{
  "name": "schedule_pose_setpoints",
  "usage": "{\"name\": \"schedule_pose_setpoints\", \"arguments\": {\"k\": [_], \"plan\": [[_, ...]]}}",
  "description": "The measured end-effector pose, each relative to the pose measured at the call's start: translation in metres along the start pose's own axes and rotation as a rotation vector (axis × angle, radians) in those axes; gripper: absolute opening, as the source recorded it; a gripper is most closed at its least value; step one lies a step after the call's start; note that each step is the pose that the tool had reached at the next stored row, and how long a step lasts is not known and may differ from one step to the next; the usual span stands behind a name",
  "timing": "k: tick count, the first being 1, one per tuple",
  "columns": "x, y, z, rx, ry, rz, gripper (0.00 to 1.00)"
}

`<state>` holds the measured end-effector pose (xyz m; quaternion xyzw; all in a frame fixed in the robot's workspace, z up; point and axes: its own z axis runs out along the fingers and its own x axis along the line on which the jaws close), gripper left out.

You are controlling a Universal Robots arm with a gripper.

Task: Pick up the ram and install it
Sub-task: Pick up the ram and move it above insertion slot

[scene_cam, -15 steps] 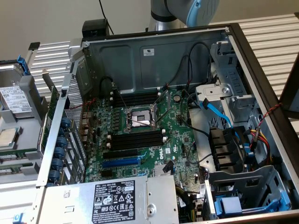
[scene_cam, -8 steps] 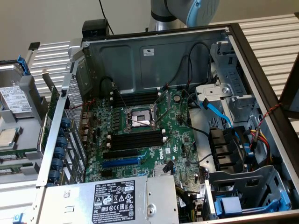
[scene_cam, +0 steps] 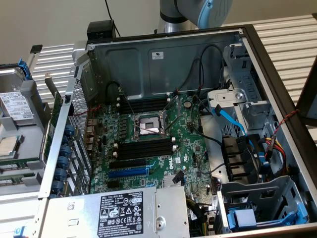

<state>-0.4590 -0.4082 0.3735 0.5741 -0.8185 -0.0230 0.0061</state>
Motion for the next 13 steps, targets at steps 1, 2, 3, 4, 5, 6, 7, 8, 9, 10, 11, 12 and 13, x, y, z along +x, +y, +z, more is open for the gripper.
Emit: {"name": "schedule_pose_setpoints", "arguments": {"k": [1, 2, 3, 4, 5, 6, 7, 8, 9, 10, 11, 12, 13], "plan": [[0.0, 0.0, 0.0003, 0.0, 0.0003, -0.007, 0.11], [0.0001, 0.0001, 0.0007, -0.0001, 0.0008, -0.02, 0.11], [0.0001, 0.0001, 0.0012, -0.0005, 0.0017, -0.038, 0.11], [0.0001, 0.0001, 0.0017, -0.0008, 0.0025, -0.057, 0.11], [0.0001, 0.0, 0.0022, -0.0011, 0.0033, -0.075, 0.11], [0.0001, 0.0, 0.0028, -0.0014, 0.0041, -0.093, 0.11], [0.0001, 0.0, 0.0033, -0.0017, 0.0049, -0.11, 0.11], [0.0002, 0.0, 0.004, -0.002, 0.0058, -0.13, 0.11], [0.0001, -0.0001, 0.0044, -0.0022, 0.0065, -0.147, 0.11], [0.0001, -0.0001, 0.0047, -0.0016, 0.007, -0.164, 0.11], [0.0001, 0.0, 0.0049, -0.0002, 0.0073, -0.18, 0.11], [0.0002, -0.0001, 0.0052, 0.0016, 0.0074, -0.195, 0.11], [0.0002, -0.0001, 0.0055, 0.0034, 0.0076, -0.211, 0.11]]}}
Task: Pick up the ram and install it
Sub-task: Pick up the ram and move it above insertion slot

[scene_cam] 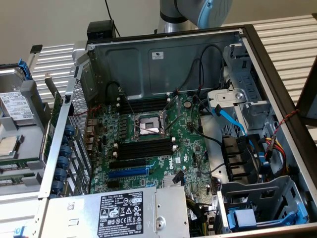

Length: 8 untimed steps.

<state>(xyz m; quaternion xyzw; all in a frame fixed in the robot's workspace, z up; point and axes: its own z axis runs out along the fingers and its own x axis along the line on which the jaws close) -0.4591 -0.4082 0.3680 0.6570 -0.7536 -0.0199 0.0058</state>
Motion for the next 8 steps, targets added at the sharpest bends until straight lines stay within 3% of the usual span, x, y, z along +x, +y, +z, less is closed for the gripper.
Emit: {"name": "schedule_pose_setpoints", "arguments": {"k": [8], "plan": [[0.0, 0.0, 0.0018, 0.009, 0.0064, -0.133, 0.11]]}}
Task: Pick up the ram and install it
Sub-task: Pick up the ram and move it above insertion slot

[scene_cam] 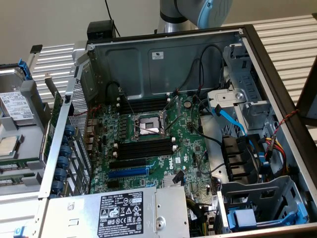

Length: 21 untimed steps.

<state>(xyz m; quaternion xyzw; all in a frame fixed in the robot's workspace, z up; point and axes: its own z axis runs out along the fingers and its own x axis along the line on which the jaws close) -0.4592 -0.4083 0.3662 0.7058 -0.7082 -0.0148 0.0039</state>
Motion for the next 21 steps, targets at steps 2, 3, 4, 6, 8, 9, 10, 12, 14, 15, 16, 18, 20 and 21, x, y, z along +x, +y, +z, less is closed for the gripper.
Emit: {"name": "schedule_pose_setpoints", "arguments": {"k": [2, 3, 4, 6, 8, 9, 10, 12, 14, 15, 16, 18, 20, 21], "plan": [[0.0, 0.0, 0.0001, 0.0009, 0.0014, -0.013, 0.11], [0.0, 0.0, 0.0001, 0.0009, 0.0014, -0.013, 0.11], [0.0, 0.0, 0.0001, 0.0009, 0.0015, -0.013, 0.11], [0.0, 0.0001, 0.0001, 0.0006, 0.0019, -0.014, 0.11], [0.0, 0.0002, 0.0005, 0.0008, 0.0023, -0.014, 0.17], [0.0, 0.0002, 0.0007, 0.001, 0.0026, -0.014, 0.24], [0.0, 0.0003, 0.0014, 0.0016, 0.0028, -0.015, 0.3], [0.0, 0.0005, 0.0025, 0.0048, 0.0035, -0.016, 0.36], [0.0, 0.0004, 0.0038, 0.007, 0.0047, -0.017, 0.36], [0.0, 0.0004, 0.0046, 0.0076, 0.0055, -0.018, 0.36], [0.0, 0.0005, 0.0055, 0.0081, 0.0064, -0.018, 0.36], [0.0, 0.0006, 0.0078, 0.0094, 0.0076, -0.02, 0.36], [0.0, 0.0007, 0.0104, 0.0101, 0.0082, -0.022, 0.36], [0.0, 0.0007, 0.0118, 0.0101, 0.0085, -0.022, 0.36]]}}
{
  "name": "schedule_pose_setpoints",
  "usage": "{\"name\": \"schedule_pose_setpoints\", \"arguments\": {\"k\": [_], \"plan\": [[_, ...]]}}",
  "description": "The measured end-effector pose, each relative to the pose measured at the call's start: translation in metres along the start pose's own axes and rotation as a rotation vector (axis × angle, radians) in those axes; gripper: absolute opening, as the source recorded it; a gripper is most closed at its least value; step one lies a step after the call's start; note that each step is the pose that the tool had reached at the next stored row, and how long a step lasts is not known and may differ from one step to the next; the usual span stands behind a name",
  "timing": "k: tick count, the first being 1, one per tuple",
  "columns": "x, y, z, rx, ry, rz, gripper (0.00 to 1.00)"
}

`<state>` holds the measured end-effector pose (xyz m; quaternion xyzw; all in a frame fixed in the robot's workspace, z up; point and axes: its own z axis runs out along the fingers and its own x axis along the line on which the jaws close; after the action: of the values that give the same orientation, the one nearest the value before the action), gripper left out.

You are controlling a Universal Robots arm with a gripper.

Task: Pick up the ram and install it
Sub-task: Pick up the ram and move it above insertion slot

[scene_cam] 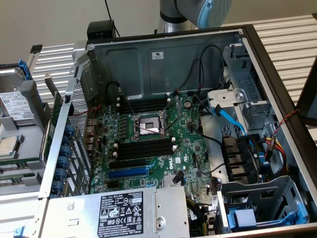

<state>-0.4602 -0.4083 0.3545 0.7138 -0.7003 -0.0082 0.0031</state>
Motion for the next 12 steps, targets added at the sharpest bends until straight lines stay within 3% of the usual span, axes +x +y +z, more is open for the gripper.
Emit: {"name": "schedule_pose_setpoints", "arguments": {"k": [12], "plan": [[0.0, 0.0001, 0.0158, 0.0059, 0.0036, -0.007, 0.36]]}}
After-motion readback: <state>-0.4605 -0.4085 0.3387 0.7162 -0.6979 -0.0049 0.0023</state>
